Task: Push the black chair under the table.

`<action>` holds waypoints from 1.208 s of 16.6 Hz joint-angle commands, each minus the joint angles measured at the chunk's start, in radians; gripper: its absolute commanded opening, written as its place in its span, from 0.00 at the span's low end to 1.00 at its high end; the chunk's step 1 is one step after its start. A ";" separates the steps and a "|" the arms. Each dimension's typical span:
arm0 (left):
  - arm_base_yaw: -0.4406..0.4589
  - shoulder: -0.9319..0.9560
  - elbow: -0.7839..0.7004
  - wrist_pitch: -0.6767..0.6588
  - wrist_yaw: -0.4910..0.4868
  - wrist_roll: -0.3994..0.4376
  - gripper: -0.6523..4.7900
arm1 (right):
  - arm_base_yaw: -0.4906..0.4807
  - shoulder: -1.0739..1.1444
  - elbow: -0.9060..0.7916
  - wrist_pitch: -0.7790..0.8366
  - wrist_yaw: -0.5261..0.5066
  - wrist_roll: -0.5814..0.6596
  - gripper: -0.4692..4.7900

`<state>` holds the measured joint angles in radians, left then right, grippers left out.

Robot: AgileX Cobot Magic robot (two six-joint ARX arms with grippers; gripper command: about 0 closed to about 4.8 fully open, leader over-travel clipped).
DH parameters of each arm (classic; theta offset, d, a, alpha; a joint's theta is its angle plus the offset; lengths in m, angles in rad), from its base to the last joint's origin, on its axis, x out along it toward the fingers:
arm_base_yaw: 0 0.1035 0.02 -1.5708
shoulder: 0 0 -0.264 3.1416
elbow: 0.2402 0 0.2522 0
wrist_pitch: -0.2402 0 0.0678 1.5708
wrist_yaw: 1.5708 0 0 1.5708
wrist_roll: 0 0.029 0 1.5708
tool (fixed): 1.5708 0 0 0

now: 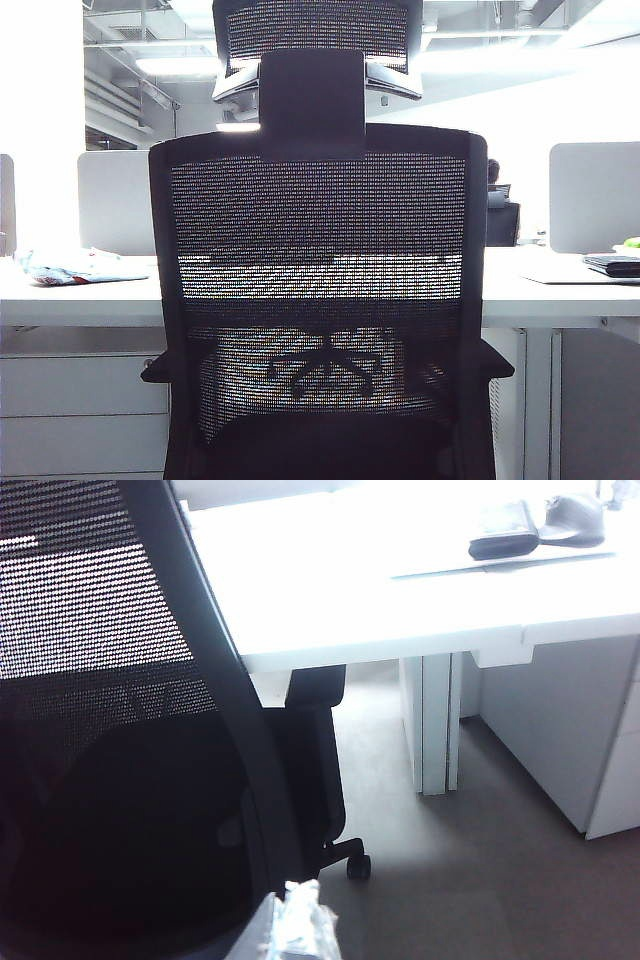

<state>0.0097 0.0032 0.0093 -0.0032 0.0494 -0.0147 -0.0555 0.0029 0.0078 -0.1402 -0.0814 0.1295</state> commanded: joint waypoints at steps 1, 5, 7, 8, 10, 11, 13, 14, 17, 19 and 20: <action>-0.002 0.001 0.000 0.011 -0.001 0.007 0.11 | 0.001 -0.001 -0.001 0.018 -0.003 -0.015 0.08; -0.002 0.001 0.000 0.011 -0.001 0.007 0.11 | 0.002 -0.001 -0.001 0.023 -0.010 -0.049 0.08; -0.002 0.001 0.000 0.011 -0.001 0.007 0.11 | 0.002 -0.001 -0.001 0.034 -0.014 -0.064 0.08; -0.002 0.001 0.000 0.011 -0.001 0.007 0.11 | 0.002 -0.001 -0.001 0.039 -0.015 -0.075 0.08; -0.002 0.001 0.000 0.011 -0.001 0.007 0.11 | 0.002 -0.001 -0.001 0.042 -0.018 -0.075 0.08; -0.002 0.001 0.000 0.011 -0.001 0.007 0.11 | 0.002 -0.001 -0.001 0.041 -0.026 -0.076 0.08; -0.002 0.001 0.000 0.011 -0.001 0.007 0.11 | 0.002 -0.001 -0.001 0.040 -0.026 -0.078 0.08; -0.002 0.001 0.000 0.011 -0.001 0.007 0.11 | 0.002 -0.001 -0.001 0.040 -0.026 -0.078 0.08; -0.002 0.001 0.000 0.011 -0.001 0.007 0.11 | 0.002 -0.001 -0.001 0.039 -0.026 -0.078 0.08; -0.002 0.001 0.000 0.011 -0.001 0.007 0.11 | 0.002 -0.001 -0.001 0.040 -0.026 -0.078 0.08; -0.002 0.001 0.000 0.011 -0.001 0.007 0.11 | 0.002 -0.001 -0.001 0.039 -0.026 -0.078 0.08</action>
<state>0.0097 0.0032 0.0093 -0.0032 0.0494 -0.0147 -0.0551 0.0029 0.0078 -0.1192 -0.1024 0.0551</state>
